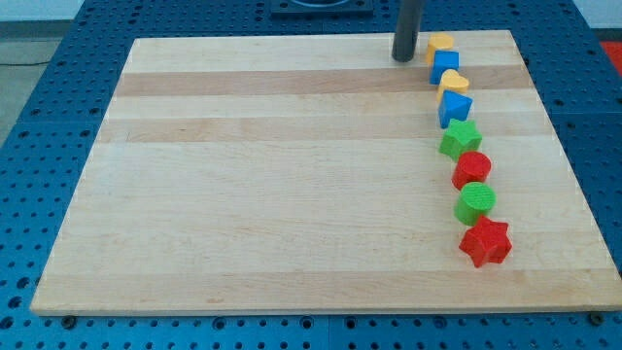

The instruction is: Move your arm to the bottom right of red star

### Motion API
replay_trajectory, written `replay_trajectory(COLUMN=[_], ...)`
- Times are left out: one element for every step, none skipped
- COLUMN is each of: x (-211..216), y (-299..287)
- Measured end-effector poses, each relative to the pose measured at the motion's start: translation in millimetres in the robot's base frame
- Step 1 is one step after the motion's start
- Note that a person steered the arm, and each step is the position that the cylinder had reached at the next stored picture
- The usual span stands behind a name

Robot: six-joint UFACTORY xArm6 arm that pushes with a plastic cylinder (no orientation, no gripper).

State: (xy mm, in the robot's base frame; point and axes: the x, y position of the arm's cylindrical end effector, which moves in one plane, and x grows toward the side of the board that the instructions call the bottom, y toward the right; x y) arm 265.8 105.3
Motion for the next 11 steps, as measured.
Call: replay_trajectory(x=[67, 153, 234, 298, 347, 352, 347, 331, 319, 319, 309], y=[-29, -52, -67, -60, -28, 19, 97, 143, 121, 101, 94])
